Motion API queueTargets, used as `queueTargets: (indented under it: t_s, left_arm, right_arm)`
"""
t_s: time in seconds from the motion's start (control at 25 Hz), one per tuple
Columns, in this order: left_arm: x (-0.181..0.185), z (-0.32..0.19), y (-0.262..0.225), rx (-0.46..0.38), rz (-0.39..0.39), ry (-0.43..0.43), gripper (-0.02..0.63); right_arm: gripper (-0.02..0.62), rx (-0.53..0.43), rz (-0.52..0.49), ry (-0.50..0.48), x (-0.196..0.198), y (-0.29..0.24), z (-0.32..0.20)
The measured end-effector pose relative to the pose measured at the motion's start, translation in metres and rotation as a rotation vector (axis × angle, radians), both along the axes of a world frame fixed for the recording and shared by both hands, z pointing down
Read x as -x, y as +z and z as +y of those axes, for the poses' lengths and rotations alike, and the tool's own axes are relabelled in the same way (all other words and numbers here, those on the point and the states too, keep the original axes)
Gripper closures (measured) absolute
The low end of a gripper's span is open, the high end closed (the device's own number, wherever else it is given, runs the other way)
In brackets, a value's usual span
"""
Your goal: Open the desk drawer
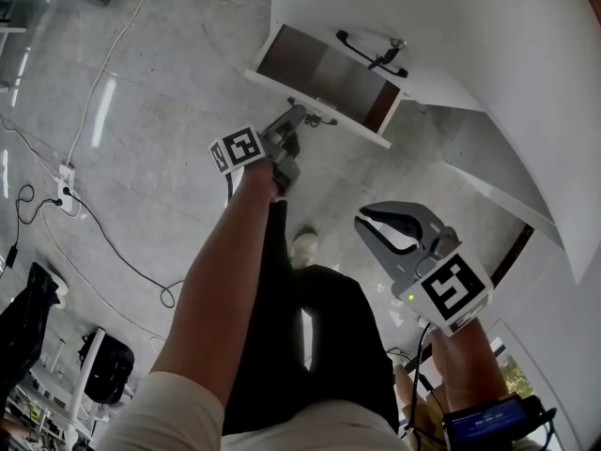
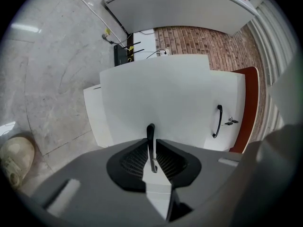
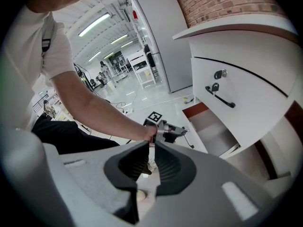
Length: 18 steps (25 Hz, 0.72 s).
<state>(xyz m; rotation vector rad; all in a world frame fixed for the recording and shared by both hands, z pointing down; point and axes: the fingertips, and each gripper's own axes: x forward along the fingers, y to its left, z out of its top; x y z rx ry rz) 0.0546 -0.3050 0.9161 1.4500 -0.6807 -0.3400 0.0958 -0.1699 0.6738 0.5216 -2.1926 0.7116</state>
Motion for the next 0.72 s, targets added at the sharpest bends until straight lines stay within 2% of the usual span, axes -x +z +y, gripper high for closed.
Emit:
queueTargets:
  t_s: [0.2, 0.4, 0.72]
  left_arm:
    - [0.003, 0.006, 0.004, 0.013, -0.014, -0.003, 0.523]
    - [0.013, 0.021, -0.003, 0.021, -0.026, 0.003, 0.523]
    - [0.036, 0.048, -0.036, 0.017, -0.052, -0.017, 0.523]
  right_arm:
    - [0.558, 0.008, 0.001, 0.004, -0.001, 0.002, 0.004]
    - [0.558, 0.005, -0.001, 0.006, 0.001, -0.005, 0.007]
    - [0.558, -0.003, -0.007, -0.012, 0.009, -0.030, 0.021]
